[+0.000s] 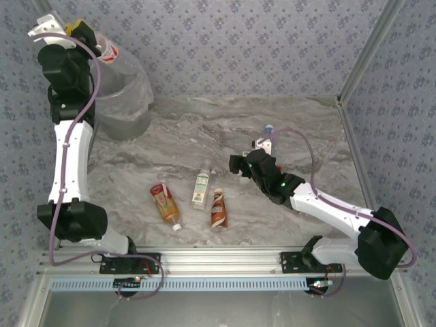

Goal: Put the plastic bottles in the bin

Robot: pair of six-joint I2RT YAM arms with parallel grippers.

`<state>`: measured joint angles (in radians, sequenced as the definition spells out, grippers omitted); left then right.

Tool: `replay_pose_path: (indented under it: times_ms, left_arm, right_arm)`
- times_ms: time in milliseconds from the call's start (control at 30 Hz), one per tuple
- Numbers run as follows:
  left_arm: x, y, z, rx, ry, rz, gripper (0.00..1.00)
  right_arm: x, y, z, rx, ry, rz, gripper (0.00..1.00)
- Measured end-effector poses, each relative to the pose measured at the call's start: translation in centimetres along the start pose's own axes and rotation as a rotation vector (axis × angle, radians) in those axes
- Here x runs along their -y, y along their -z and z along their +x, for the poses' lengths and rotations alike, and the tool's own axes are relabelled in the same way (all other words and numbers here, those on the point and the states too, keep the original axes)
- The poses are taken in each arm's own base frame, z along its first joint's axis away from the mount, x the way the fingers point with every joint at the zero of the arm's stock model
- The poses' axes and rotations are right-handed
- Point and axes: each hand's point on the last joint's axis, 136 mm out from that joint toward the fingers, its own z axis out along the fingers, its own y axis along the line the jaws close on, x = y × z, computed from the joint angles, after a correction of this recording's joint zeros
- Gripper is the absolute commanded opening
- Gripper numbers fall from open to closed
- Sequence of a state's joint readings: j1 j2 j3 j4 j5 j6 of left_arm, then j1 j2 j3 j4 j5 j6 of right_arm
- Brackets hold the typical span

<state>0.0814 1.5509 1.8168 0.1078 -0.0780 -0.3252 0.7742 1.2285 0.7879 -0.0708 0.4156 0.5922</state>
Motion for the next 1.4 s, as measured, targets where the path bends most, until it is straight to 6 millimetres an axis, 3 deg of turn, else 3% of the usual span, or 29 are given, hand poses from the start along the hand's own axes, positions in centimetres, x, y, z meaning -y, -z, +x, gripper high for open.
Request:
replay_pose_path:
  times_ms: [100, 200, 400, 600, 767, 1033, 1100, 1200, 1233, 1400]
  left_arm:
    - [-1.8, -1.1, 1.0, -0.026, -0.017, -0.038, 0.00]
    - [-4.9, -2.3, 2.7, -0.063, 0.002, -0.094, 0.00]
    - [-10.5, -4.9, 7.8, -0.186, 0.080, -0.162, 0.00]
    - [-11.4, -6.0, 13.4, -0.331, 0.119, -0.142, 0.00]
    - [-12.2, -6.3, 15.3, -0.387, 0.106, -0.171, 0.01]
    - [-14.6, -5.7, 17.6, -0.467, 0.050, -0.270, 0.11]
    - [-15.3, -5.7, 18.4, -0.487, 0.033, -0.297, 0.21]
    - [-16.1, -5.5, 19.3, -0.521, 0.007, -0.327, 0.60]
    - [-16.3, -5.6, 19.6, -0.534, 0.001, -0.335, 0.69]
    - [-16.5, -6.3, 19.5, -0.559, -0.010, -0.347, 0.80]
  right_arm:
    - [0.1, -0.1, 0.3, -0.010, 0.005, 0.007, 0.99]
    - [0.2, -0.2, 0.5, -0.019, 0.010, 0.013, 0.99]
    - [0.2, -0.4, 0.7, -0.030, 0.016, 0.019, 0.99]
    - [0.2, -0.6, 0.8, -0.039, 0.018, 0.025, 0.99]
    - [0.1, -0.6, 1.0, -0.048, 0.024, 0.027, 0.99]
    - [0.2, -0.6, 1.2, -0.060, 0.031, 0.035, 0.99]
    - [0.2, -0.7, 1.2, -0.063, 0.032, 0.036, 0.99]
    - [0.1, -0.7, 1.3, -0.065, 0.034, 0.036, 0.99]
    - [0.1, -0.7, 1.3, -0.065, 0.034, 0.036, 0.99]
    - [0.0, -0.6, 1.5, -0.068, 0.038, 0.033, 0.99]
